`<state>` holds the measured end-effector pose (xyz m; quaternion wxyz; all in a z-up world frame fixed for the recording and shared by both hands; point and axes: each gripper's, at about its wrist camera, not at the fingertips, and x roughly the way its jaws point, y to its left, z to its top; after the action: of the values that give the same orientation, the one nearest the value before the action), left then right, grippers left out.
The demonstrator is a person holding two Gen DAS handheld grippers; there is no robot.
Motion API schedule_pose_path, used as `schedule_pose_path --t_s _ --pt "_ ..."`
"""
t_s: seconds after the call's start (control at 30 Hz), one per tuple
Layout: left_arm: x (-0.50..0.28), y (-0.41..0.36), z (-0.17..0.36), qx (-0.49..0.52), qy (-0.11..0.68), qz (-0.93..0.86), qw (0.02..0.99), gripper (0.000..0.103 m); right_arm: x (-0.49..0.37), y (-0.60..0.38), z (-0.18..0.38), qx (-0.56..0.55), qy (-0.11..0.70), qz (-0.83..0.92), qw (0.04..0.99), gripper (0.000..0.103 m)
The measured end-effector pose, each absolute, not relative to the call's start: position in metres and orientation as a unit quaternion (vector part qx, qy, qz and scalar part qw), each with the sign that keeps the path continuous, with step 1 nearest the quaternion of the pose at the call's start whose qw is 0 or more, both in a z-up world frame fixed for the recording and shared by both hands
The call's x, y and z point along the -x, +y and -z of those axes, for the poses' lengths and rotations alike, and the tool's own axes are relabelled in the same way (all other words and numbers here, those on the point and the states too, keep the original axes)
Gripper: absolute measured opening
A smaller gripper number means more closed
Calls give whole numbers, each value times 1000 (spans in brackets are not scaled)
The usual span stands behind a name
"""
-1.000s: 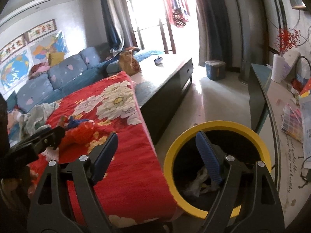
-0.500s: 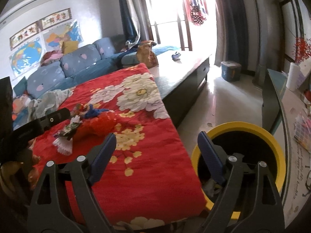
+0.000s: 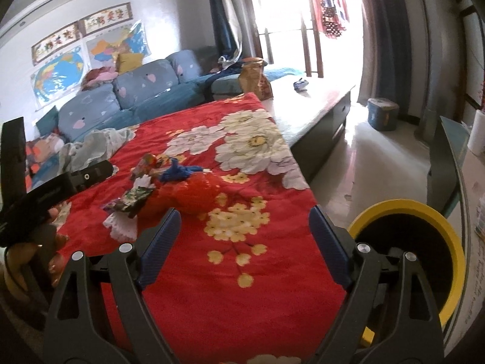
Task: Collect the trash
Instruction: 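Move both tools back toward the remaining wrappers on the bedspread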
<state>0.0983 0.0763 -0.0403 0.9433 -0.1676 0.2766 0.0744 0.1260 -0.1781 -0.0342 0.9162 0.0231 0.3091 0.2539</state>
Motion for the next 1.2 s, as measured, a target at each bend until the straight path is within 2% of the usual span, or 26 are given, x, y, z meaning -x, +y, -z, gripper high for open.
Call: schedule_pose_path --t_s 0.83,0.9,1.17,1.2 --pt "-76 183 65 237 298 -159 911 92 -166 -109 51 -31 342 -275 898 79" --pt "-77 188 72 250 307 -152 906 89 -170 -106 53 -36 346 -273 897 79" --pt "-86 193 97 305 338 -98 885 53 -189 -97 65 -51 368 -263 890 79" --pt "-88 192 100 311 341 -91 882 51 -192 -97 67 -53 370 -263 889 79"
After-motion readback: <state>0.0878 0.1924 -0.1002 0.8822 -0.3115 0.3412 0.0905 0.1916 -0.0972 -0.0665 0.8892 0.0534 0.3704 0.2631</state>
